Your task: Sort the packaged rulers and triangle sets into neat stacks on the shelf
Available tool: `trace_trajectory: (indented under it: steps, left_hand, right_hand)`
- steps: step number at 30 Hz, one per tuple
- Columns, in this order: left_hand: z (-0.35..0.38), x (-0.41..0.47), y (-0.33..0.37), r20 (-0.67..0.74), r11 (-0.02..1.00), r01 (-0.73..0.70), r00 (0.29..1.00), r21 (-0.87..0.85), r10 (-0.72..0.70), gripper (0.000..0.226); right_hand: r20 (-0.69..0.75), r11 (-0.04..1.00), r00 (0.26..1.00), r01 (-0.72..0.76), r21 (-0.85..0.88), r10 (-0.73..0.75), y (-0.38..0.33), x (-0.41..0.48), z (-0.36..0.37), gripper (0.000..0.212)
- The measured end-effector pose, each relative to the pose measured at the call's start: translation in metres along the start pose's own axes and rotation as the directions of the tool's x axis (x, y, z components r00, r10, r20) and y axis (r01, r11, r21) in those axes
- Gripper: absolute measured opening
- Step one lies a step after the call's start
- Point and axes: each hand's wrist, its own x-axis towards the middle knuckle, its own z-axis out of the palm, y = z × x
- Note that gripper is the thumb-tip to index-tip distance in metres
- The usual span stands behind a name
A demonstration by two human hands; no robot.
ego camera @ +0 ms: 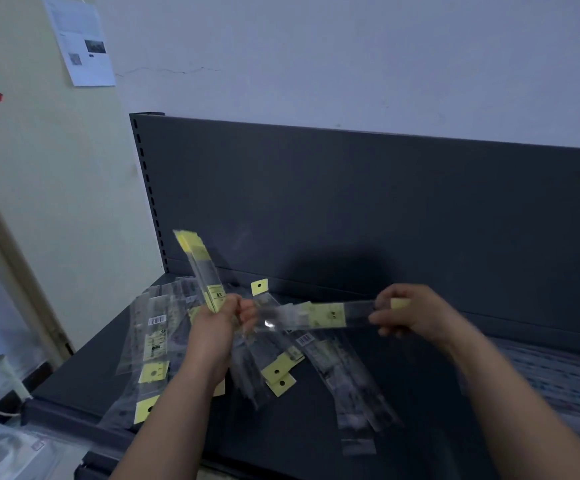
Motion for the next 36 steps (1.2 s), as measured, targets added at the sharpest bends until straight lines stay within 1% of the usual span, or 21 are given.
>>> trace_trajectory:
  steps: [2, 4, 6, 7, 10, 12, 14, 15, 16, 18, 19, 21, 23, 24, 25, 27, 28, 29, 31, 34, 36]
  left_hand:
    - [0.000, -0.002, 0.010, 0.047, 0.979, -0.098, 0.995, 0.181, 0.091, 0.024]
    - [0.005, -0.008, 0.017, 0.186, 0.938, -0.121, 0.980, 0.324, 0.062, 0.028]
    - [0.014, -0.016, 0.020, 0.334, 0.934, -0.012, 0.936, 0.357, -0.116, 0.027]
    - [0.018, -0.021, 0.019, 0.399, 0.934, 0.060, 0.893, 0.351, -0.207, 0.028]
    - [0.028, -0.037, 0.009, 0.516, 0.918, 0.195, 0.778, 0.346, -0.360, 0.031]
    - [0.030, -0.038, 0.000, 0.524, 0.901, 0.308, 0.736, 0.304, -0.428, 0.028]
    - [0.026, -0.033, -0.004, 0.476, 0.845, 0.467, 0.699, 0.261, -0.533, 0.026]
    - [0.022, -0.031, -0.005, 0.479, 0.811, 0.552, 0.668, 0.194, -0.570, 0.028]
    - [0.017, -0.027, -0.008, 0.493, 0.800, 0.589, 0.664, 0.118, -0.562, 0.038]
    - [0.004, -0.025, -0.012, 0.518, 0.819, 0.571, 0.682, 0.063, -0.515, 0.059]
    - [-0.002, -0.027, -0.014, 0.498, 0.851, 0.517, 0.717, 0.091, -0.488, 0.060]
    - [-0.007, -0.034, -0.014, 0.445, 0.910, 0.400, 0.798, 0.112, -0.405, 0.038]
    - [-0.008, -0.034, -0.015, 0.434, 0.942, 0.317, 0.838, 0.109, -0.332, 0.016]
    - [-0.009, -0.030, -0.017, 0.404, 0.947, 0.305, 0.857, 0.102, -0.320, 0.011]
    - [-0.012, -0.026, -0.018, 0.352, 0.948, 0.301, 0.881, 0.101, -0.317, 0.009]
    - [-0.018, -0.018, -0.020, 0.243, 0.949, 0.299, 0.918, 0.102, -0.315, 0.016]
    - [-0.021, -0.015, -0.021, 0.214, 0.946, 0.313, 0.921, 0.089, -0.325, 0.021]
    - [-0.024, -0.013, -0.022, 0.197, 0.941, 0.334, 0.920, 0.064, -0.340, 0.024]
    - [-0.027, -0.011, -0.024, 0.172, 0.932, 0.361, 0.917, 0.032, -0.361, 0.023]
    - [-0.022, -0.013, -0.024, 0.152, 0.928, 0.370, 0.916, 0.030, -0.371, 0.018]
    - [-0.018, -0.013, -0.025, 0.156, 0.931, 0.365, 0.918, 0.022, -0.364, 0.016]
  right_hand:
    - [-0.013, 1.000, 1.000, 0.023, -0.015, -0.023, -0.009, -0.002, -0.021, 0.016]
    - [0.042, 0.999, 0.999, 0.034, 0.014, -0.034, -0.019, -0.002, -0.029, 0.012]
    - [0.112, 0.998, 0.993, 0.038, 0.052, -0.043, -0.028, 0.000, -0.022, 0.010]
    - [0.138, 0.997, 0.989, 0.041, 0.067, -0.050, -0.031, 0.002, -0.014, 0.010]
    - [0.149, 0.986, 0.986, 0.051, 0.160, -0.075, -0.035, 0.013, 0.014, 0.009]
    - [0.092, 0.966, 0.994, 0.036, 0.255, -0.061, -0.034, 0.020, 0.035, 0.007]
    - [0.042, 0.942, 0.998, 0.025, 0.335, -0.041, -0.031, 0.025, 0.053, 0.004]
    - [0.036, 0.941, 0.998, 0.028, 0.337, -0.043, -0.029, 0.027, 0.061, 0.005]
    - [0.046, 0.948, 0.998, 0.031, 0.318, -0.048, -0.026, 0.029, 0.068, 0.006]
    - [0.106, 0.974, 0.993, 0.034, 0.224, -0.059, -0.023, 0.033, 0.078, 0.006]
    - [0.143, 0.984, 0.988, 0.032, 0.173, -0.057, -0.022, 0.034, 0.082, 0.007]
    - [0.168, 0.987, 0.985, 0.016, 0.161, -0.044, -0.022, 0.037, 0.090, 0.008]
    - [0.089, 0.983, 0.996, 0.009, 0.184, -0.026, -0.019, 0.043, 0.099, 0.014]
    - [0.023, 0.996, 0.999, 0.027, 0.083, -0.029, -0.015, 0.047, 0.102, 0.021]
    - [-0.019, 0.991, 0.999, 0.045, -0.127, -0.048, -0.009, 0.050, 0.104, 0.026]
    - [0.008, 0.829, 1.000, 0.017, -0.559, -0.016, 0.002, 0.049, 0.107, 0.031]
    - [0.028, 0.746, 0.999, -0.014, -0.666, 0.044, 0.006, 0.046, 0.109, 0.034]
    - [0.044, 0.706, 0.994, -0.038, -0.708, 0.098, 0.010, 0.045, 0.111, 0.038]
    - [0.049, 0.718, 0.986, -0.082, -0.691, 0.159, 0.016, 0.044, 0.112, 0.040]
    - [0.055, 0.779, 0.983, -0.104, -0.619, 0.175, 0.022, 0.047, 0.109, 0.030]
    - [0.085, 0.858, 0.989, -0.065, -0.510, 0.125, 0.023, 0.045, 0.103, 0.023]
